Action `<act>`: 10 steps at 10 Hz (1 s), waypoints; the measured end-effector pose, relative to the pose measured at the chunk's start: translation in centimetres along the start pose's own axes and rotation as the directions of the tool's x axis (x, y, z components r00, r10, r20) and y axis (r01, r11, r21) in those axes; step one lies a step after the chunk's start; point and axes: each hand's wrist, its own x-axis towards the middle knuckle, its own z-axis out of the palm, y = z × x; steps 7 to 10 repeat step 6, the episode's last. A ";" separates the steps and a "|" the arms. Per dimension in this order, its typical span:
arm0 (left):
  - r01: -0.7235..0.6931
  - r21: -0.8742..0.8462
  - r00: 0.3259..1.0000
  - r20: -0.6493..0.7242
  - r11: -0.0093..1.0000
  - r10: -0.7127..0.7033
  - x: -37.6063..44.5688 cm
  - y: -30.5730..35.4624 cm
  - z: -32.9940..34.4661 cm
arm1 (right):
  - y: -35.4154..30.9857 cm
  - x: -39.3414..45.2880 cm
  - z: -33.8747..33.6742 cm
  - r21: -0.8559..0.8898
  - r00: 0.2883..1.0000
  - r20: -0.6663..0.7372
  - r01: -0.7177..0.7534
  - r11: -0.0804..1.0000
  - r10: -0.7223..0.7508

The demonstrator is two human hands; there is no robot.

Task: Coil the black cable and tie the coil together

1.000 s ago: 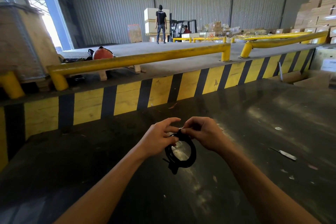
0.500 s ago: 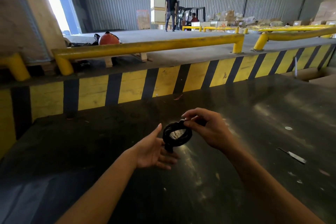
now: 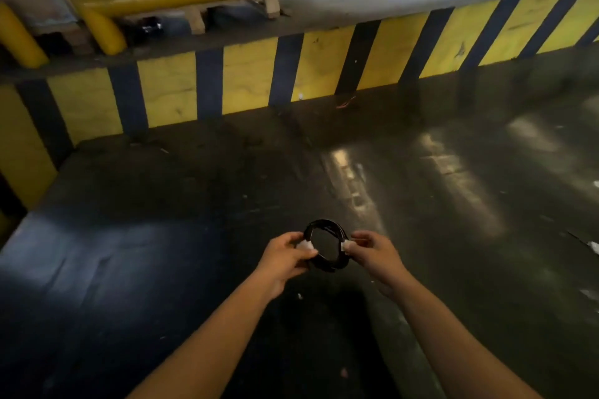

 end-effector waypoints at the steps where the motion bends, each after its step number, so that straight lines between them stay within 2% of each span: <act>1: 0.068 0.061 0.994 -0.085 0.996 -0.063 2.2 -1.9 -0.3 | 2.5 2.6 0.7 -0.142 0.999 -0.042 -0.004 0.990 -0.002; 3: 0.106 0.309 0.977 -0.211 0.945 -0.041 4.8 -3.6 -0.2 | 4.9 5.1 2.2 -0.421 0.996 -0.034 0.062 0.905 -0.084; 4: 0.127 0.387 0.976 -0.211 0.913 -0.047 4.7 -4.0 -0.6 | 5.6 5.0 2.4 -0.517 0.997 -0.004 0.062 0.854 -0.075; 5: 0.091 0.415 0.980 -0.201 0.905 -0.007 4.2 -4.3 -1.0 | 6.2 4.6 2.1 -0.609 0.996 0.048 0.090 0.788 -0.077; 6: 0.030 0.457 0.973 -0.219 0.889 0.080 2.1 -4.6 -1.5 | 5.4 3.5 1.7 -0.585 0.995 0.045 0.094 0.805 -0.083; 10: 0.030 0.457 0.973 -0.219 0.889 0.080 2.1 -4.6 -1.5 | 5.4 3.5 1.7 -0.585 0.995 0.045 0.094 0.805 -0.083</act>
